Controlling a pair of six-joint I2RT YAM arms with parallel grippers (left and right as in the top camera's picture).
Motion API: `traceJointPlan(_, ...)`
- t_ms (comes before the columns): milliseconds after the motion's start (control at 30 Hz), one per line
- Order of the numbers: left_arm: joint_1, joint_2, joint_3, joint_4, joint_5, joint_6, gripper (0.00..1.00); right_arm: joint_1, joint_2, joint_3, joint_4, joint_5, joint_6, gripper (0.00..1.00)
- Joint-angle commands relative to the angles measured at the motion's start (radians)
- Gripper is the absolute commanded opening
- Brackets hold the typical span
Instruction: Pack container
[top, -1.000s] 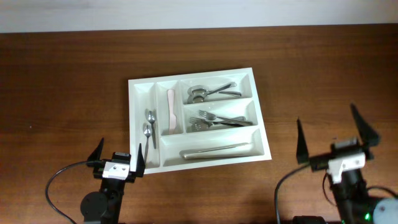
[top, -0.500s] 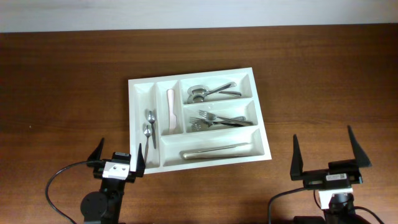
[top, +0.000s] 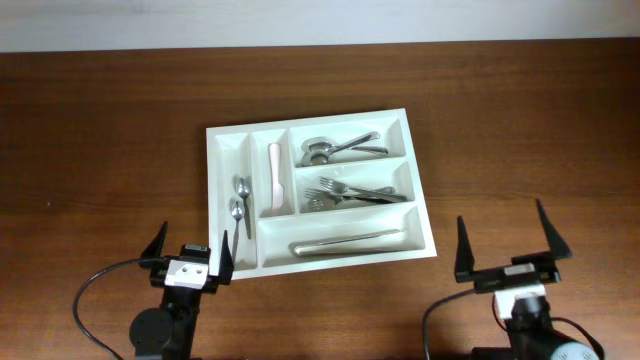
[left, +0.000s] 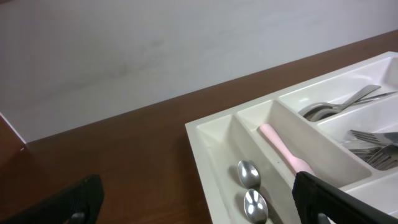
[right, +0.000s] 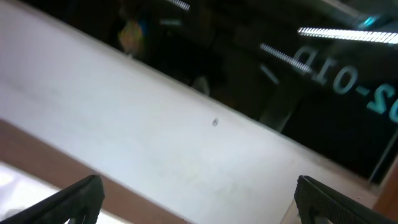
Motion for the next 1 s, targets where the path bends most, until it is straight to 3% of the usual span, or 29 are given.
traceJointPlan(0,0.006,-0.007,-0.006,-0.003,-0.011,0.008,0.99,0.009,-0.011,-0.058,0.009,-0.013,0.005,0.99)
traceJointPlan(367,0.006,-0.007,-0.006,-0.003,-0.011,0.008,0.99,0.009,-0.011,-0.230,0.093,0.079,0.005,0.99)
traceJointPlan(567,0.006,-0.007,-0.006,-0.003,-0.011,0.008,0.99,0.009,-0.011,-0.233,0.066,0.208,0.006,0.99)
traceJointPlan(967,0.006,-0.007,-0.006,-0.003,-0.011,0.008,0.99,0.009,-0.011,-0.233,-0.192,0.183,0.008,0.99)
